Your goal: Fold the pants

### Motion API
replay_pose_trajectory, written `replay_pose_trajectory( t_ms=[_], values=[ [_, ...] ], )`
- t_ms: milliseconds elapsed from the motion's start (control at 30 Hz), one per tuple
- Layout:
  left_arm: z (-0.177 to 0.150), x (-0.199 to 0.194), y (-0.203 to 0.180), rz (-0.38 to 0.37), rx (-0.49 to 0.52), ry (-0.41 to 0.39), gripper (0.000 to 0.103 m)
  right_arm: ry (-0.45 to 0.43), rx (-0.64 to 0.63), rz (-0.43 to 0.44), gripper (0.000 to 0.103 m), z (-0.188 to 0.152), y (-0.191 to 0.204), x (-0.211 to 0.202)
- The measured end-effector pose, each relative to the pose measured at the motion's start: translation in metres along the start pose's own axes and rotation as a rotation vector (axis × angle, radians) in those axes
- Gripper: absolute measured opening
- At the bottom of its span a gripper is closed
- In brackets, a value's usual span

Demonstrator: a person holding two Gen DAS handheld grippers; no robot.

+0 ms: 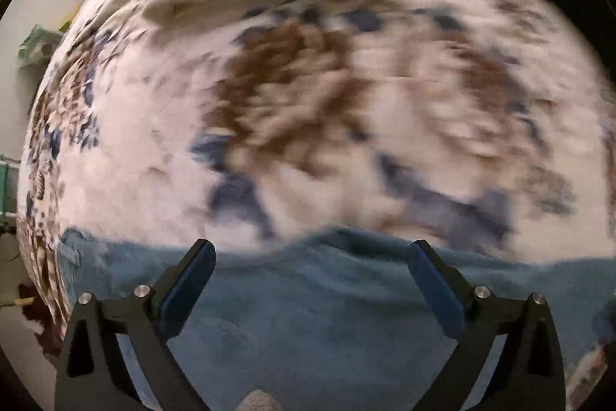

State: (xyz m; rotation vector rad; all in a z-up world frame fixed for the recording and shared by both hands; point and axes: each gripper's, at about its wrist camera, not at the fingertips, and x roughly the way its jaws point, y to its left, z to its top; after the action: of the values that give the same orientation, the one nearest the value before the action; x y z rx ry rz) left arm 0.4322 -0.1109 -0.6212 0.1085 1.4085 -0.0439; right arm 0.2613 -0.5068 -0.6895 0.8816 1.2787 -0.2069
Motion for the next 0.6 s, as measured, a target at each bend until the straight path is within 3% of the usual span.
replay_pose_trajectory(
  t_ms=[100, 200, 333, 433, 467, 567, 600],
  values=[
    [-0.033, -0.023, -0.052, -0.055, 0.079, 0.025, 0.103, -0.109, 0.219, -0.036, 0.068, -0.026, -0.085, -0.044],
    [-0.069, -0.006, -0.111, -0.130, 0.181, 0.113, 0.103, -0.181, 0.432, -0.052, 0.068, -0.053, -0.180, -0.075],
    [-0.114, 0.024, -0.203, -0.126, 0.356, 0.189, 0.103, -0.233, 0.606, 0.062, 0.068, -0.064, -0.277, -0.072],
    [-0.129, 0.060, -0.230, -0.043, 0.417, 0.261, 0.103, -0.255, 0.660, 0.178, 0.068, -0.056, -0.320, -0.059],
    [-0.130, 0.065, -0.234, -0.030, 0.416, 0.261, 0.103, -0.262, 0.663, 0.185, 0.066, -0.055, -0.317, -0.049],
    [-0.121, 0.072, -0.231, -0.036, 0.383, 0.286, 0.103, -0.314, 0.620, 0.267, 0.038, -0.042, -0.315, -0.048],
    [-0.117, 0.073, -0.229, -0.040, 0.377, 0.293, 0.103, -0.325, 0.596, 0.291, 0.038, -0.038, -0.311, -0.049]
  ],
)
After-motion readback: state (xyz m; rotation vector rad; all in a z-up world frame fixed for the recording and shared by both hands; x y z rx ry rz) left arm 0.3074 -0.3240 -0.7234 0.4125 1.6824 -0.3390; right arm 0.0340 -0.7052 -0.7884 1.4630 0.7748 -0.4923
